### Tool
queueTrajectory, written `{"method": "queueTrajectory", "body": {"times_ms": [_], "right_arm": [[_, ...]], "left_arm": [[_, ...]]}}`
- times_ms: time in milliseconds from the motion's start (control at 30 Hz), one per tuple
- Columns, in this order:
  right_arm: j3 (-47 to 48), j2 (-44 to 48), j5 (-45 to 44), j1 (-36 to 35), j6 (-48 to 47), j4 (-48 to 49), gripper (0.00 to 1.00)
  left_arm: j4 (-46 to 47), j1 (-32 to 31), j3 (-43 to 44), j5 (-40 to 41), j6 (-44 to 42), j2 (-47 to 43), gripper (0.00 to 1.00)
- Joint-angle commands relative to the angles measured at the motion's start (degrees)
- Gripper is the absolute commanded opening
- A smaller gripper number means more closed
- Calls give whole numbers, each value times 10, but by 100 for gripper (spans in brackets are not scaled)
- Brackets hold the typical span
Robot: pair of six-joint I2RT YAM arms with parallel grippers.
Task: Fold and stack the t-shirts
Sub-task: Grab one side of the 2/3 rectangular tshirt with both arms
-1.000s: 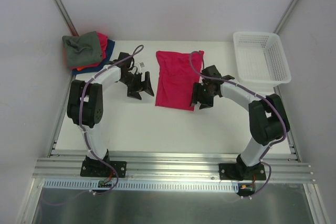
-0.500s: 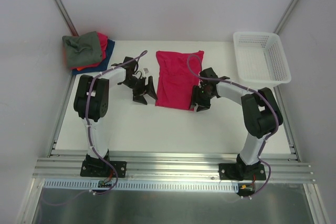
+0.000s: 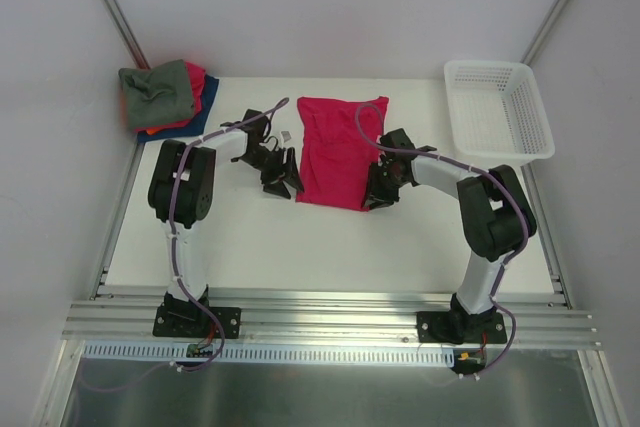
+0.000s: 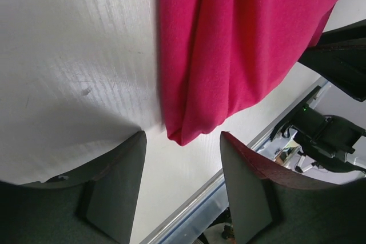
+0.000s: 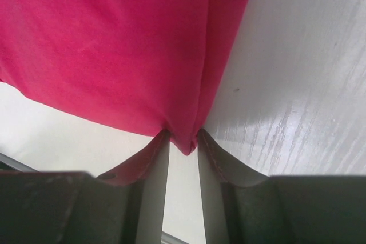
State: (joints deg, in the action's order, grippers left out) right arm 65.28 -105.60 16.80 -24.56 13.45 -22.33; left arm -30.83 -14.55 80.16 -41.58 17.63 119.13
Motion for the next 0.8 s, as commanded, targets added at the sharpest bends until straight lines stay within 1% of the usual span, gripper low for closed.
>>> {"method": "queueTrajectory", "body": {"times_ms": [0,67,167,200,233,300,333,367,400,433,467,500,633,767], "right_arm": [[8,-4,5,0,-4,26,29],[7,-5,2,-1,-6,27,29],[7,-4,1,0,-8,25,29],[6,-3,1,-1,-7,25,28],[5,-2,0,-1,-8,25,28],[4,0,0,-1,-9,25,23],[3,0,1,0,-10,24,21],[4,3,3,0,-11,22,18],[4,3,3,-1,-10,21,12],[7,5,3,0,-12,19,10],[8,7,4,0,-13,16,6],[11,10,4,0,-17,14,5],[18,22,5,0,-19,6,3],[27,40,24,4,-29,-22,2]], "left_arm": [[10,-10,17,-17,10,12,53],[15,-13,18,-24,14,19,52],[20,-15,19,-34,20,29,47],[21,-15,20,-37,21,32,41],[22,-16,20,-39,22,34,39],[22,-16,19,-42,23,35,33],[23,-16,18,-42,24,34,24],[23,-16,13,-43,27,29,18],[24,-15,11,-44,28,24,15],[24,-15,6,-43,29,19,8],[22,-15,-2,-45,34,7,5],[22,-14,-6,-46,36,0,3],[22,-12,-26,-47,39,-30,1],[17,-11,-35,-50,40,-57,1]]}}
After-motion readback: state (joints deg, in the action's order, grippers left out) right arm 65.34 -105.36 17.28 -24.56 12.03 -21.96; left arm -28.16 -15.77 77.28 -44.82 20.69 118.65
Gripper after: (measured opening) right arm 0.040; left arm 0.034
